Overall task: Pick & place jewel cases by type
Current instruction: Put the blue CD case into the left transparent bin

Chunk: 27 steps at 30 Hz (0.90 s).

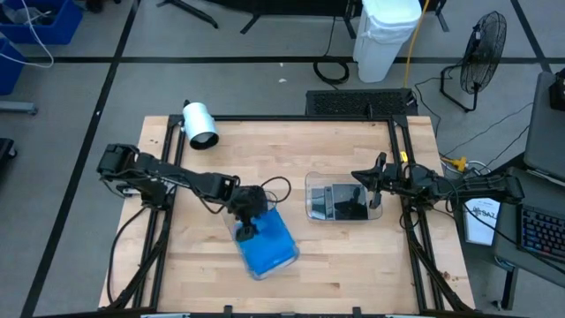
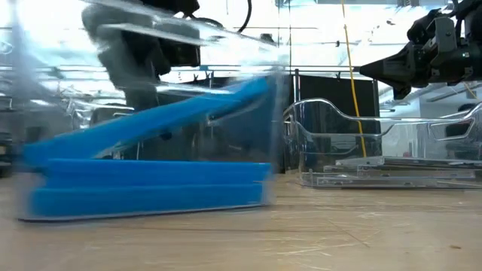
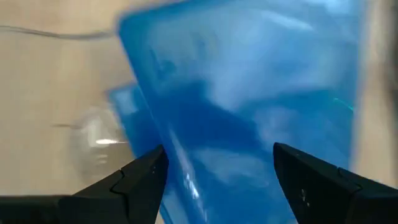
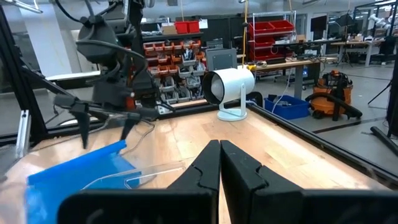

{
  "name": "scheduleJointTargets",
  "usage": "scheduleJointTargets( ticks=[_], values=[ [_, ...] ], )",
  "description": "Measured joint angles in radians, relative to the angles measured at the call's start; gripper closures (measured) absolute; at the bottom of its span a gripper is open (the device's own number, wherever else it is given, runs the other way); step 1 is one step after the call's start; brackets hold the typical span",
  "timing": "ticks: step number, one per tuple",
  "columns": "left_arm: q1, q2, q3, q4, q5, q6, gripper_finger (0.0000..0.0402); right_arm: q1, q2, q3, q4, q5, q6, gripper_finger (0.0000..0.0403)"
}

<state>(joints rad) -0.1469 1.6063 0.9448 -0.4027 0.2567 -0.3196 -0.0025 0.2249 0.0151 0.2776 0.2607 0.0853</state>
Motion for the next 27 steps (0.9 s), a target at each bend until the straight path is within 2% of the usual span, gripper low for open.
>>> scheduleJointTargets(
  ticks=[3, 7, 13, 15, 21, 27],
  values=[
    [0.011, -0.004, 0.0, 0.018, 0.106, 0.038, 0.0108, 0.0, 0.0, 0.0, 0.002, 0.0, 0.0, 0.0398],
    [0.028, -0.008, -0.002, 0.052, 0.192, 0.06, 0.011, 0.0, 0.0, 0.0, 0.002, 0.0, 0.0, 0.0399],
    [0.043, -0.009, -0.005, 0.111, 0.239, 0.083, 0.0155, 0.0, 0.0, 0.0, 0.002, 0.0, 0.0, 0.0399],
    [0.042, -0.008, -0.005, 0.127, 0.228, 0.073, 0.0175, 0.0, 0.0, 0.0, 0.002, 0.0, 0.0, 0.0399],
    [0.035, -0.008, -0.006, 0.128, 0.033, 0.037, 0.022, 0.0, 0.0, 0.0, 0.002, 0.0, 0.0, 0.0399],
    [0.035, -0.003, -0.005, 0.136, -0.021, -0.011, 0.0242, 0.0, 0.0, 0.0, 0.002, 0.0, 0.0, 0.0399]
  ],
)
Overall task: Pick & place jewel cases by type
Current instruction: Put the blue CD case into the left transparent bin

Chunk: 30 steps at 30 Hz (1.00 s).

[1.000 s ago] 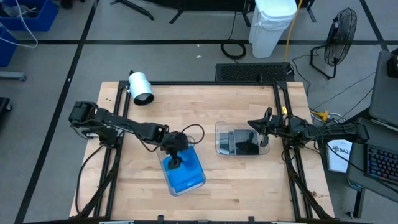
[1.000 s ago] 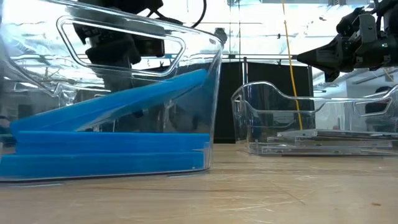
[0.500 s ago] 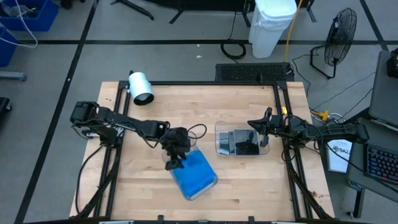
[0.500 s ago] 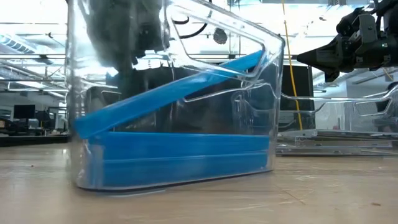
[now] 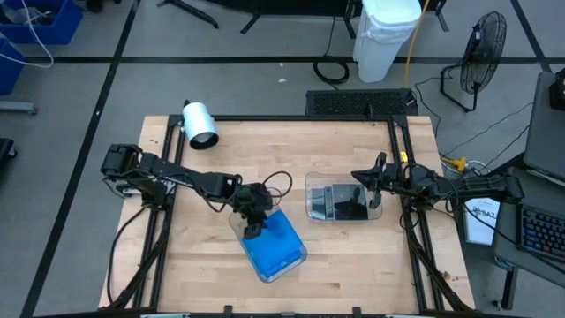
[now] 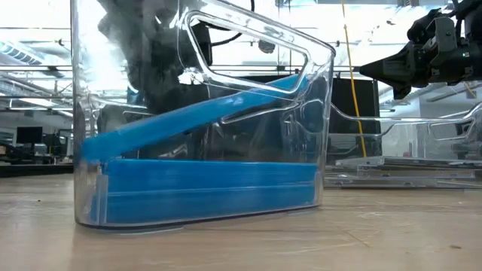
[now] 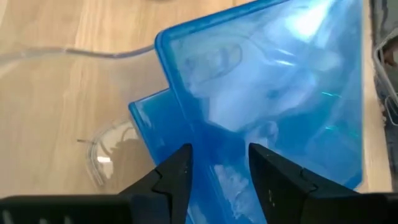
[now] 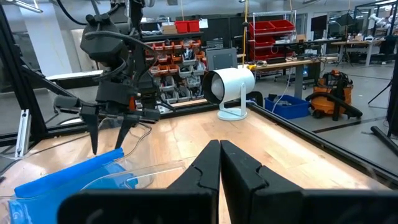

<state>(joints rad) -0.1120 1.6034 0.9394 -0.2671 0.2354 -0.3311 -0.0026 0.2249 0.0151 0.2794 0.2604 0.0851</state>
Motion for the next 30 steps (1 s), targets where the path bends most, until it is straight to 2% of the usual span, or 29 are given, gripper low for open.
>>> scheduleJointTargets(
  ticks=[10, 16, 19, 24, 30],
  values=[
    [0.0, 0.023, 0.004, 0.003, 0.003, -0.075, 0.0208, 0.0, 0.0, 0.0, 0.0, 0.0, 0.0, 0.0399],
    [-0.002, 0.033, 0.005, 0.016, 0.006, -0.054, 0.0193, 0.0, 0.0, 0.0, 0.0, 0.0, 0.0, 0.0399],
    [-0.003, 0.034, 0.005, 0.038, 0.044, -0.025, 0.0199, 0.0, 0.0, 0.0, 0.0, 0.0, 0.0, 0.0399],
    [-0.014, 0.038, 0.003, 0.066, 0.079, 0.046, 0.0246, 0.0, 0.0, 0.0, 0.0, 0.0, 0.0, 0.0399],
    [-0.023, 0.039, 0.002, 0.061, 0.089, 0.092, 0.0377, 0.0, 0.0, 0.0, 0.0, 0.0, 0.0, 0.0399]
  ],
)
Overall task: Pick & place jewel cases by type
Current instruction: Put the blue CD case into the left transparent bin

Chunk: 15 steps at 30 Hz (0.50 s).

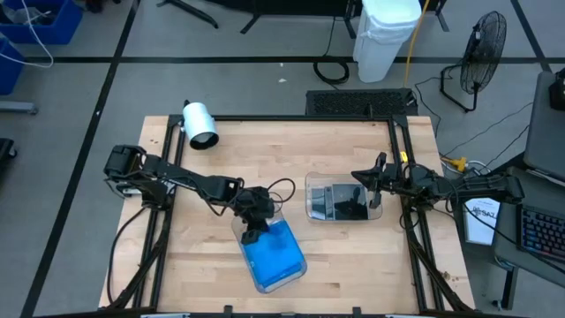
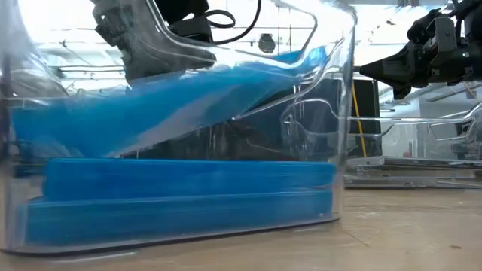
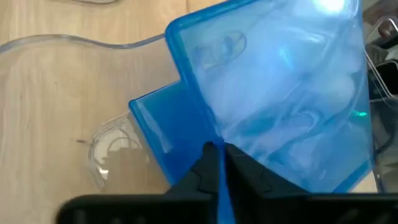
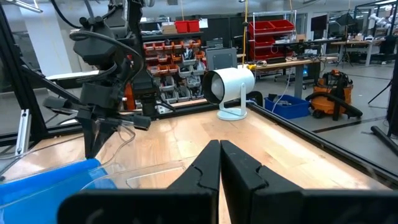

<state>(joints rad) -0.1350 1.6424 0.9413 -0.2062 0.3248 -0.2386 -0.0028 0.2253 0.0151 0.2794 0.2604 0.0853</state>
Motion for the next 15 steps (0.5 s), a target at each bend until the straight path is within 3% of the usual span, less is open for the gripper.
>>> scheduleJointTargets(
  ticks=[8, 15],
  values=[
    [-0.015, 0.0, -0.001, 0.05, 0.011, 0.053, 0.0398, 0.0, 0.0, 0.0, 0.0, 0.0, 0.0, 0.0399],
    [-0.029, 0.0, -0.001, 0.132, 0.19, 0.042, 0.0393, 0.0, 0.0, 0.0, 0.0, 0.0, 0.0, 0.0399]
  ],
)
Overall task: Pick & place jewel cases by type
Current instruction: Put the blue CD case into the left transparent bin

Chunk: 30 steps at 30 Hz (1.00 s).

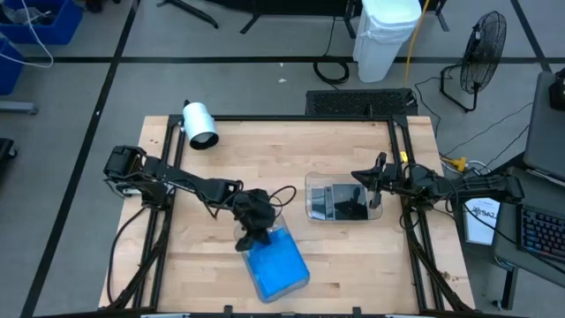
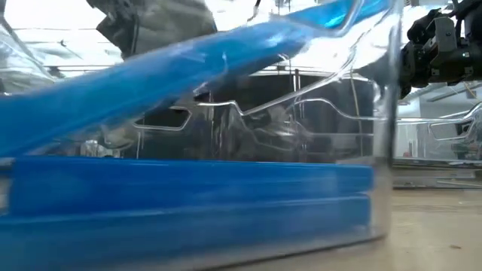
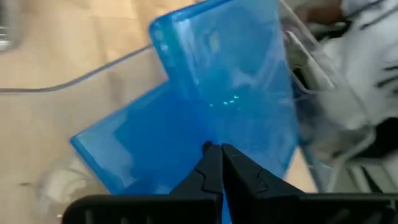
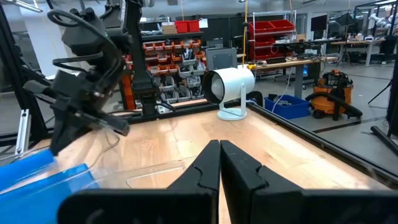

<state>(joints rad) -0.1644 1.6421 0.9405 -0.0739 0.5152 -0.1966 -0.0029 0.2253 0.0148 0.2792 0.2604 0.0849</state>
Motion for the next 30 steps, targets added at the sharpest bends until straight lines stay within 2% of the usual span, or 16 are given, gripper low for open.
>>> scheduleJointTargets(
  ticks=[5, 8, 12, 20, 27, 30],
  values=[
    [-0.013, 0.0, 0.0, 0.066, 0.094, 0.032, 0.0391, 0.0, 0.0, 0.0, 0.0, 0.0, 0.0, 0.0399],
    [-0.016, -0.001, 0.0, 0.071, 0.087, 0.023, 0.0397, 0.0, 0.0, 0.0, 0.0, 0.0, 0.0, 0.0398],
    [-0.006, -0.001, 0.0, 0.035, 0.023, -0.048, 0.0373, 0.0, 0.0, 0.0, 0.0, 0.0, 0.0, 0.0399],
    [0.012, -0.002, 0.001, -0.07, -0.174, -0.157, 0.0277, 0.0, 0.0, 0.0, 0.0, 0.0, 0.0, 0.0399],
    [0.013, -0.003, 0.002, -0.08, -0.181, -0.142, 0.0174, 0.0, 0.0, 0.0, 0.0, 0.0, 0.0, 0.0399],
    [0.014, -0.003, 0.003, -0.103, -0.234, -0.139, 0.0145, 0.0, 0.0, 0.0, 0.0, 0.0, 0.0, 0.0398]
  ],
)
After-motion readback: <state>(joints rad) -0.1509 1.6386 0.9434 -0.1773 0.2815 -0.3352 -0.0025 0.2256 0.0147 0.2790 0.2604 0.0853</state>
